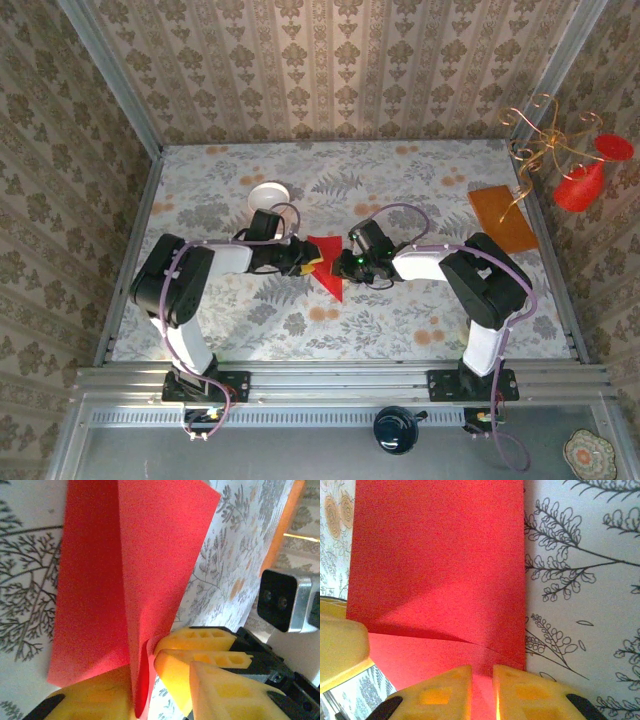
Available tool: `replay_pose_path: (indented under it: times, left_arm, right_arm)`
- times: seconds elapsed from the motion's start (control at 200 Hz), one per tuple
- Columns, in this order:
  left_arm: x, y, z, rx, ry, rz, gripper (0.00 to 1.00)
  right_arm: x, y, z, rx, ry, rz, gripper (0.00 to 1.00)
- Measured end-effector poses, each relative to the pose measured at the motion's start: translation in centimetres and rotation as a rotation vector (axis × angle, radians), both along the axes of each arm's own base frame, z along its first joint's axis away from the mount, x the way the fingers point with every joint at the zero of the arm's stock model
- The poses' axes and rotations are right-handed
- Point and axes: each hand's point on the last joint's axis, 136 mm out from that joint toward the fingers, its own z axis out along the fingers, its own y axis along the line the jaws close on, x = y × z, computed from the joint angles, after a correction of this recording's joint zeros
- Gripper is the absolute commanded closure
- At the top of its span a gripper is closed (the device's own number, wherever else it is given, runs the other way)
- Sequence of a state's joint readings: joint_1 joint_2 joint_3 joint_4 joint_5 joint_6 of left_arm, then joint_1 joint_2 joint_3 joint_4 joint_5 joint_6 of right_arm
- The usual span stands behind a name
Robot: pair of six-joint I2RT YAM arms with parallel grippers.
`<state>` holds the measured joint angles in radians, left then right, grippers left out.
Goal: Fold a paper plane with a square sheet of paper (pick it up from the middle)
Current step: Fourth fold the wing at the center of the table.
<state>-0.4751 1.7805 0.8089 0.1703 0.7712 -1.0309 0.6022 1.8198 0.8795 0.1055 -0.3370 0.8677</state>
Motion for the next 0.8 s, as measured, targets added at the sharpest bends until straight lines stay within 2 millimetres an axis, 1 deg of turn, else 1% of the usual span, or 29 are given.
replay_pose_path:
  times: [0.255, 0.435, 0.605, 0.69, 0.745, 0.8]
  left_arm:
    - [-0.2, -0.3, 0.1, 0.003, 0.0, -0.057, 0.71]
    - [0.1, 0.0, 0.0, 0.012, -0.012, -0.082, 0.74]
    - [0.6, 0.9, -1.3, 0.034, 0.018, -0.08, 0.83]
    - [0.5, 1.0, -1.4, 0.041, 0.024, -0.089, 0.89]
    - [0.6, 0.9, -1.3, 0.042, 0.018, -0.093, 0.92]
    - [0.7, 0.8, -1.2, 0.039, 0.014, -0.096, 0.94]
  right_arm:
    - [0.0, 0.0, 0.0, 0.004, 0.003, 0.001, 0.78]
    - [0.0, 0.0, 0.0, 0.004, 0.003, 0.001, 0.78]
    - [0.0, 0.0, 0.0, 0.005, 0.003, 0.002, 0.77]
    - [0.0, 0.0, 0.0, 0.004, 0.002, 0.004, 0.77]
    - [0.0, 0.0, 0.0, 0.004, -0.001, 0.009, 0.75]
    - [0.0, 0.0, 0.2, 0.002, -0.013, 0.02, 0.7]
